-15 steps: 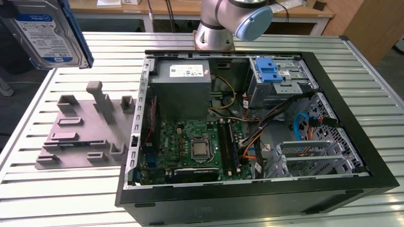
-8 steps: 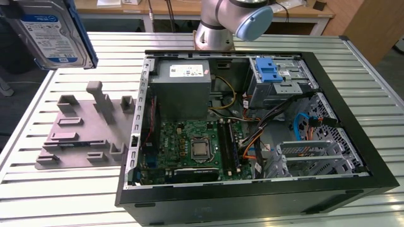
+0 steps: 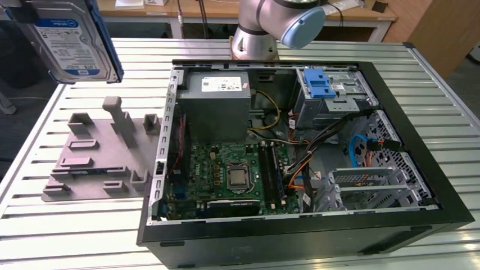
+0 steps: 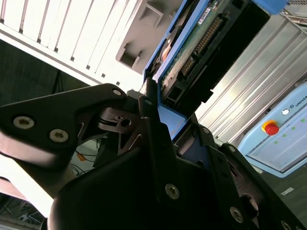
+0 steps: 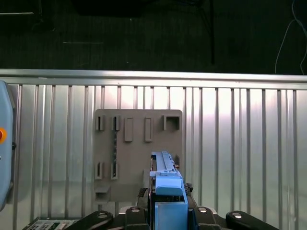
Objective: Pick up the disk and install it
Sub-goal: 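Pick up the disk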
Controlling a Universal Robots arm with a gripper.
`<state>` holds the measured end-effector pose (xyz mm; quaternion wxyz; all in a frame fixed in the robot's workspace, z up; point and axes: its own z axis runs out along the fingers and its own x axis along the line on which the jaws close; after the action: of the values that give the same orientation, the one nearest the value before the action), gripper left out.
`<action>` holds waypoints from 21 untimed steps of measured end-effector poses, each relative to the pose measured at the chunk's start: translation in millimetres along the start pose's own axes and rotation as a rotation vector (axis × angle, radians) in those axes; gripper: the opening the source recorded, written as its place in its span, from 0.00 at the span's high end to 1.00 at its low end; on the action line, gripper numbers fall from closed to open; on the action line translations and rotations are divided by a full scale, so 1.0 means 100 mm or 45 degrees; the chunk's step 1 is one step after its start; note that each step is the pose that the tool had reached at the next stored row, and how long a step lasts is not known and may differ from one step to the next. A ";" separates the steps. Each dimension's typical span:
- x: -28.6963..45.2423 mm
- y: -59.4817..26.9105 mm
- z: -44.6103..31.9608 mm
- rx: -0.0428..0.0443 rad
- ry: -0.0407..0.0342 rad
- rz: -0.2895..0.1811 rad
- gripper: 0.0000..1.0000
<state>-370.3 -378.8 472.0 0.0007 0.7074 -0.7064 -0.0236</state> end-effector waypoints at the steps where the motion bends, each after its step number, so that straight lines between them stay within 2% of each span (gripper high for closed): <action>1: 0.002 -0.014 -0.001 0.000 0.0000 0.000 0.64; 14: 0.022 -0.159 -0.006 0.000 -0.0001 0.000 0.64; 21: 0.117 -0.190 -0.010 0.000 -0.0001 0.000 0.64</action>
<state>-351.3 -390.5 472.0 0.0007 0.7074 -0.7065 -0.0237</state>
